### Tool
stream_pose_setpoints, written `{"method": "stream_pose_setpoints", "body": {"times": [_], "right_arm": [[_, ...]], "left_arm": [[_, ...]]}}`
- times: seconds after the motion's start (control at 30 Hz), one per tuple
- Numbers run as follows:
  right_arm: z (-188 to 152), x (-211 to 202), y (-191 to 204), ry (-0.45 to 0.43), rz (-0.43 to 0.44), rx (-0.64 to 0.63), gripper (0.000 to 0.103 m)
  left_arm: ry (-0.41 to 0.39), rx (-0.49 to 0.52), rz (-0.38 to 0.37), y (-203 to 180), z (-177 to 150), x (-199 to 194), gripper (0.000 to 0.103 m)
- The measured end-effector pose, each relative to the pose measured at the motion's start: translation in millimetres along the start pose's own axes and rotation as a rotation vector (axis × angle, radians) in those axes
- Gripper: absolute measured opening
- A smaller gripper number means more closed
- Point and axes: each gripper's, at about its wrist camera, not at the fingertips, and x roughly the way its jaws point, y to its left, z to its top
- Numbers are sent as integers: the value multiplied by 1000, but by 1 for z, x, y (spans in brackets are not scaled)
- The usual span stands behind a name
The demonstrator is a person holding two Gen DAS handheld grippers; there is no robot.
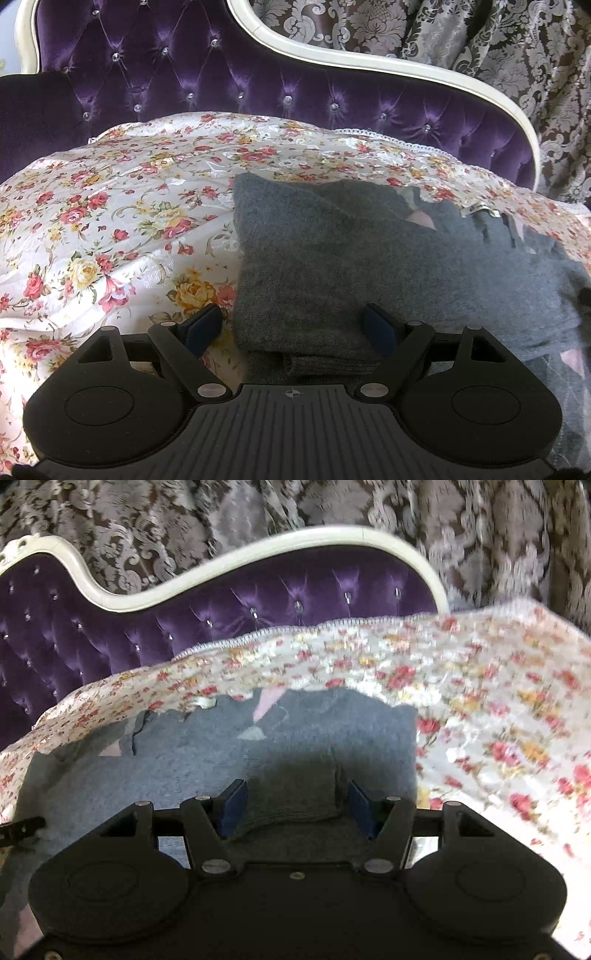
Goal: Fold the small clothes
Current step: 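Grasp the sweater's side edge with the right tool and fold it inward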
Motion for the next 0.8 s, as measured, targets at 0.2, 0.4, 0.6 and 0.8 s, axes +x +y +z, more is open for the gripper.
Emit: {"method": "stream_pose_setpoints", "body": {"times": [0.2, 0.4, 0.6, 0.8], "right_arm": [[5, -15, 10, -35, 58, -37, 21], [-2, -23, -4, -7, -2, -33, 21], [-9, -19, -11, 3, -13, -3, 37], [-3, -36, -3, -100, -48, -43, 41]], "left_arm": [[-4, -28, -18, 8, 13, -14, 83], [-25, 8, -13, 12, 39, -19, 83], [-38, 59, 12, 14, 68, -4, 83], [13, 124, -38, 11, 93, 33, 81]]}}
